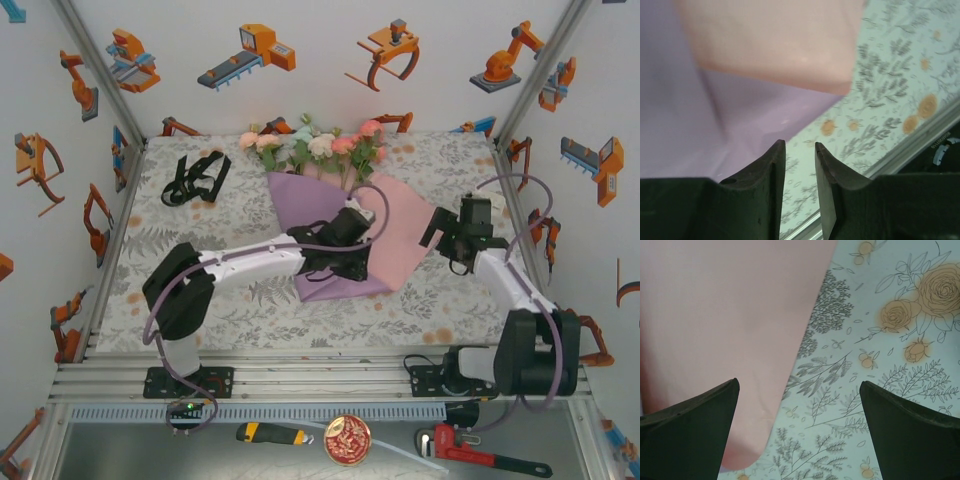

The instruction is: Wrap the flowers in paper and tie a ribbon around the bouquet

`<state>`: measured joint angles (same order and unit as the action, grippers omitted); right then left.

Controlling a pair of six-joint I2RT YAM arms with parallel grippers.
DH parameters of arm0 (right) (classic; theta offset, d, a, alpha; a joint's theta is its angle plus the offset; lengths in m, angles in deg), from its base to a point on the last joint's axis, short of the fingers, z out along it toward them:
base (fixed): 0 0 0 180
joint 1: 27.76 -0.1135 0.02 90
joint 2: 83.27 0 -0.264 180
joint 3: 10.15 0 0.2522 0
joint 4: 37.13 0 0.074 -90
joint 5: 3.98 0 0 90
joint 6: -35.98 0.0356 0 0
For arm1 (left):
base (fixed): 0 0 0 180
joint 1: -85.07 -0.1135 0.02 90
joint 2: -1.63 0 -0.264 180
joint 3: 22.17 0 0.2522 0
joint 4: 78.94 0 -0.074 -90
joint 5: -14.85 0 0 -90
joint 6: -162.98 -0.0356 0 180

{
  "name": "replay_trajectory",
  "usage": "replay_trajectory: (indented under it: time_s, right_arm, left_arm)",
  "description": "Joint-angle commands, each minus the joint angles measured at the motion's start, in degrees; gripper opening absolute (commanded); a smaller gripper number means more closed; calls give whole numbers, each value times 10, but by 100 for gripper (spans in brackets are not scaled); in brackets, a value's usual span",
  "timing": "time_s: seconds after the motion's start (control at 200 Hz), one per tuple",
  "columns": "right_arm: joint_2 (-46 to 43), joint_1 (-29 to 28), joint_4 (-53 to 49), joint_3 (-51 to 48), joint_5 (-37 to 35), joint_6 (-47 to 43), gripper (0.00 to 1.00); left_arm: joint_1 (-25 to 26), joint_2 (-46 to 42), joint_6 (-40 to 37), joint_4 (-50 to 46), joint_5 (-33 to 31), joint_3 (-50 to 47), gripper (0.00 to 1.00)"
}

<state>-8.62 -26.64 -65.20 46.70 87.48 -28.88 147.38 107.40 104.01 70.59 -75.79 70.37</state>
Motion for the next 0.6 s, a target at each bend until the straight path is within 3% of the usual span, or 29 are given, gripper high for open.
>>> replay_trajectory:
  time_s: [0.0, 0.185, 0.596]
  right_arm:
    - [51, 15, 1, 53, 37, -10, 91]
    - [66, 18, 22, 52, 72, 16, 89]
    - [34, 18, 23, 38, 68, 18, 89]
  left_arm:
    - [28, 39, -77, 5, -23, 34, 36]
    - [77, 114, -165, -33, -120, 98, 43]
    - [99, 200, -213, -54, -143, 146, 44]
